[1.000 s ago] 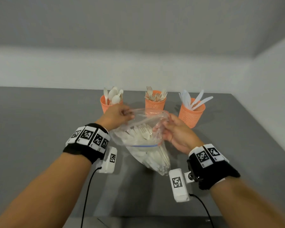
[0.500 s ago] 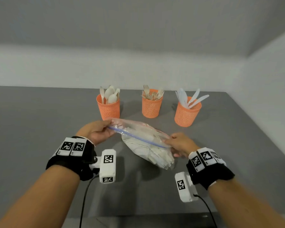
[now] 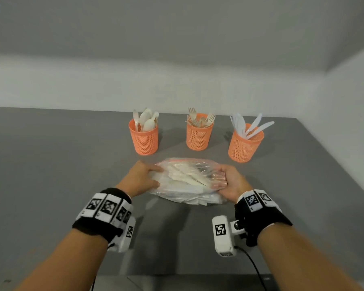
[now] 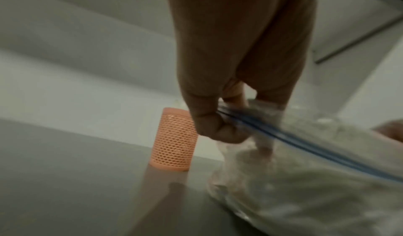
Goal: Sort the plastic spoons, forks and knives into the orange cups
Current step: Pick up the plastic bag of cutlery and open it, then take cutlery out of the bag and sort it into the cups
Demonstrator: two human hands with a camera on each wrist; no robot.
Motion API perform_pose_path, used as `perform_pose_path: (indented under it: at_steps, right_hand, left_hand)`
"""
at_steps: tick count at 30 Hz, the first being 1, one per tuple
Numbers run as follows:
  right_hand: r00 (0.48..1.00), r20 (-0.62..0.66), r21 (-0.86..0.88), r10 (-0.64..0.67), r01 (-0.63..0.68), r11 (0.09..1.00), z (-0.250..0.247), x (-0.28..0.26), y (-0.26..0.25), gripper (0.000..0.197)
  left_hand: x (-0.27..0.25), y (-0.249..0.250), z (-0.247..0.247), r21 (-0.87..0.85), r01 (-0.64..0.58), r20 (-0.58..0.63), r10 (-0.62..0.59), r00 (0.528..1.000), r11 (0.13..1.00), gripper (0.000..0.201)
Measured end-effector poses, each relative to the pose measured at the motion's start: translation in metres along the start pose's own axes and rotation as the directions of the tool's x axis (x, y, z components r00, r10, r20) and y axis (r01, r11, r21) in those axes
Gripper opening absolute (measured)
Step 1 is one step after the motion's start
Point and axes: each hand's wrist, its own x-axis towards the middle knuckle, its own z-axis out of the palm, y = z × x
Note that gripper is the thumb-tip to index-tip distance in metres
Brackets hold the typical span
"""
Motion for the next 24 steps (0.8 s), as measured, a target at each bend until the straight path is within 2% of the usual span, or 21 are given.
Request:
perform_pose_path:
  at_steps: [1,2,3,4,5,6,7,8,9,10,12,13,15,17,19,23,24]
  right_hand:
    - [0.998,-0.036,-0.161,-0.055,0.049,0.986,0.004,-0.005,-0.002,0.025]
    - [0.982,-0.074,-0.353,-0.171,0.135,0.926,0.007,-0.006,-0.004,0.033]
    - [0.938,-0.083,-0.548,-0.337,0.239,0.802,0.012,-0.011,-0.007,0.039]
    - [0.849,-0.05,-0.685,-0.527,0.355,0.636,0.017,-0.015,-0.01,0.042]
    - [0.73,0.052,-0.741,-0.681,0.486,0.464,0.026,-0.023,-0.013,0.041]
    - [0.638,0.189,-0.732,-0.747,0.598,0.326,0.038,-0.03,-0.016,0.038]
    - [0.614,0.318,-0.701,-0.723,0.665,0.257,0.048,-0.033,-0.015,0.032]
    - [0.64,0.43,-0.697,-0.637,0.684,0.217,0.056,-0.033,-0.01,0.026]
    - [0.707,0.49,-0.756,-0.511,0.636,0.155,0.06,-0.029,-0.003,0.022]
    - [0.778,0.484,-0.842,-0.401,0.539,0.028,0.06,-0.024,0.004,0.021]
    - [0.876,0.359,-0.925,-0.322,0.288,-0.249,0.053,-0.011,0.012,0.033]
    - [0.902,0.297,-0.931,-0.314,0.201,-0.305,0.049,-0.007,0.014,0.048]
    - [0.933,0.25,-0.942,-0.26,0.172,-0.286,0.043,-0.003,0.013,0.085]
    - [0.94,0.253,-0.937,-0.227,0.179,-0.299,0.04,0.0,0.011,0.098]
    - [0.929,0.27,-0.927,-0.252,0.18,-0.328,0.039,0.002,0.012,0.097]
    - [0.927,0.302,-0.94,-0.224,0.25,-0.231,0.033,0.005,0.01,0.078]
    - [0.925,0.322,-0.935,-0.201,0.278,-0.222,0.032,0.005,0.008,0.078]
  left_hand:
    - [0.001,0.001,0.004,0.074,0.01,-0.013,-0.009,1.0,0.997,0.063]
    - [-0.001,0.004,0.007,0.086,0.024,-0.001,-0.024,1.0,0.996,0.078]
    - [-0.002,0.005,0.009,0.072,0.026,0.012,-0.027,1.0,0.997,0.088]
    - [-0.002,0.006,0.01,0.055,0.018,0.021,-0.019,1.0,0.998,0.095]
    - [-0.001,0.005,0.01,0.041,-0.002,0.024,0.001,1.0,0.999,0.1]
    - [0.002,0.005,0.01,0.026,-0.027,0.027,0.027,0.999,0.999,0.103]
    - [0.003,0.006,0.009,0.006,-0.055,0.025,0.055,0.998,0.998,0.105]
    - [0.005,0.008,0.008,-0.027,-0.069,0.021,0.07,0.997,0.997,0.105]
    - [0.007,0.009,0.008,-0.068,-0.078,0.013,0.079,0.997,0.995,0.104]
    - [0.008,0.012,0.007,-0.104,-0.072,0.009,0.073,0.997,0.992,0.102]
    - [0.006,0.017,0.006,-0.133,-0.071,0.008,0.072,0.997,0.989,0.099]
    - [0.005,0.018,0.006,-0.129,-0.077,0.009,0.078,0.997,0.989,0.097]
    - [0.003,0.018,0.008,-0.115,-0.068,0.02,0.071,0.997,0.991,0.095]
    - [0.002,0.017,0.013,-0.1,-0.036,0.048,0.041,0.998,0.994,0.095]
    - [0.002,0.014,0.017,-0.101,-0.014,0.06,0.02,0.998,0.995,0.096]
    - [0.004,0.008,0.021,-0.136,-0.013,0.05,0.019,0.999,0.991,0.094]
    - [0.005,0.007,0.021,-0.141,-0.014,0.045,0.02,0.999,0.99,0.094]
